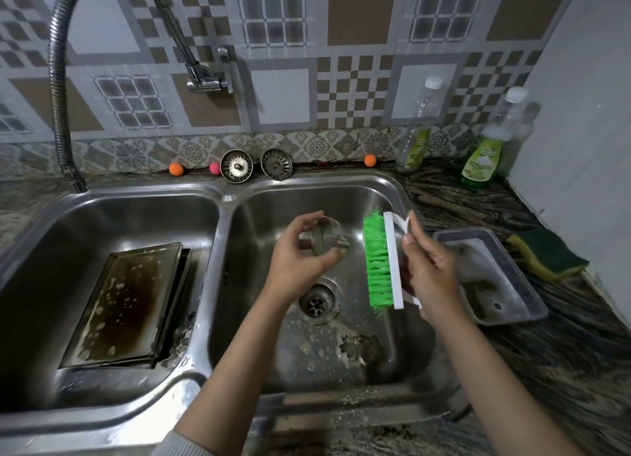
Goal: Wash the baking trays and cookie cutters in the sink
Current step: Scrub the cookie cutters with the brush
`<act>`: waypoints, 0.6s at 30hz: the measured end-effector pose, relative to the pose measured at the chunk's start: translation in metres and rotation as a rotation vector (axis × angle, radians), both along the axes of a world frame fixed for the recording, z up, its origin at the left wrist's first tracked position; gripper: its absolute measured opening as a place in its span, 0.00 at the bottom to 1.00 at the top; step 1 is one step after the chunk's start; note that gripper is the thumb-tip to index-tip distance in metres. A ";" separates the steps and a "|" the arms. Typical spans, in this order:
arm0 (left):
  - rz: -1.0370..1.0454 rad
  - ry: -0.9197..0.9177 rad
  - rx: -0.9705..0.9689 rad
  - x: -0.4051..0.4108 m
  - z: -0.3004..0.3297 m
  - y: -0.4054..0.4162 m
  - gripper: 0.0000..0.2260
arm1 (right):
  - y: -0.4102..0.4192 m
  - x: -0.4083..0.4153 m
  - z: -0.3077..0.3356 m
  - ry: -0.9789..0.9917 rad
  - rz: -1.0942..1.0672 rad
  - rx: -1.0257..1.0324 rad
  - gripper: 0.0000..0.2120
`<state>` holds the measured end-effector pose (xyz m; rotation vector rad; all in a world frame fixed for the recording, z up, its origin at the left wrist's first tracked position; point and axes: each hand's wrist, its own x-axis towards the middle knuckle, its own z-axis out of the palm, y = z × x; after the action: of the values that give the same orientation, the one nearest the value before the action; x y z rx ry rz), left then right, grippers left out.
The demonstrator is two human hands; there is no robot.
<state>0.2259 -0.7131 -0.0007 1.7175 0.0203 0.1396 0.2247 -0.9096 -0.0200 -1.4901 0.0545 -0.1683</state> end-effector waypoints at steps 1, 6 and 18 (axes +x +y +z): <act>-0.002 -0.019 0.147 0.001 -0.003 0.000 0.25 | -0.001 0.001 0.000 -0.001 0.005 -0.006 0.16; -0.153 -0.043 0.536 -0.001 -0.012 -0.002 0.31 | -0.001 -0.002 -0.002 0.008 0.039 -0.104 0.17; -0.180 -0.005 0.021 -0.012 -0.006 -0.014 0.36 | 0.006 -0.014 -0.008 0.169 0.044 0.119 0.15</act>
<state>0.2136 -0.7274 -0.0062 1.7309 -0.1399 0.0106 0.2111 -0.9037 -0.0280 -1.3823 0.1648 -0.0030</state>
